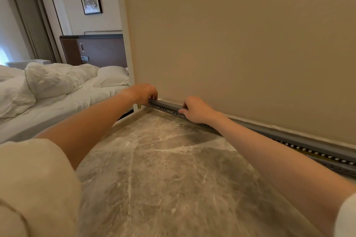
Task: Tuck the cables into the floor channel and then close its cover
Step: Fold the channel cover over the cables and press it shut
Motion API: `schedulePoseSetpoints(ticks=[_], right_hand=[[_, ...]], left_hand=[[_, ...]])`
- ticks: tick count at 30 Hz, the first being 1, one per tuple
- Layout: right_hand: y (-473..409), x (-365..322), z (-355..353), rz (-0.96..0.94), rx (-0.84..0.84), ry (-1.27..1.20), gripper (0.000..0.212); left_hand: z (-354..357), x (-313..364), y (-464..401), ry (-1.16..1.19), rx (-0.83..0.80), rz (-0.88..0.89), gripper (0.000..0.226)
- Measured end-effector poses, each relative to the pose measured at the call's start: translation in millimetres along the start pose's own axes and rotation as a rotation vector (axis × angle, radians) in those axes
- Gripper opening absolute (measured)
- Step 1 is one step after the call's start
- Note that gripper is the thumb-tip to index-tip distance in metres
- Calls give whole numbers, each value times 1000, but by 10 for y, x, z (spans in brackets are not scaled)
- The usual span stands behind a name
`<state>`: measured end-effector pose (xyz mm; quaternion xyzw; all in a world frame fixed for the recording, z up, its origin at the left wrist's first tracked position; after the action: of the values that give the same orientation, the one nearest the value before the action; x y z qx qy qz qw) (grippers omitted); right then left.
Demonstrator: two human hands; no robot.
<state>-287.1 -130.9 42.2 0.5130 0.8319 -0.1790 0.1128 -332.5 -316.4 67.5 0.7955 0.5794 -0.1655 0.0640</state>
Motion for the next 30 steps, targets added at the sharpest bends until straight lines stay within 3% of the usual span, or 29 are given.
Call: schedulePoseSetpoints(ticks=[5, 12, 20, 25, 30], right_hand=[[-7, -58, -16, 45, 42, 80, 47], [-23, -61, -86, 52, 40, 14, 50], [-63, 1, 10, 93, -3, -36, 49], [-53, 37, 45, 82, 29, -17, 46], [-78, -53, 133, -13, 15, 85, 28]], left_hand=[[-20, 34, -10, -38, -2, 38, 28], [-94, 24, -23, -45, 10, 40, 30], [42, 22, -13, -13, -102, 54, 48], [130, 28, 37, 51, 79, 47, 31], [192, -25, 90, 99, 215, 29, 31]])
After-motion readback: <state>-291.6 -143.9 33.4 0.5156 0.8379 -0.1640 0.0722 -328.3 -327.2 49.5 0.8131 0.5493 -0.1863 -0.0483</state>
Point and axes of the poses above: each hand's wrist, its own y-axis away from the middle knuckle, its own z-axis out of the palm, x = y × z, the point moved 4 cm from there along -y, towards the middle knuckle, and after that the axes turned 7 degrees about -y, right-handed, at the moved point
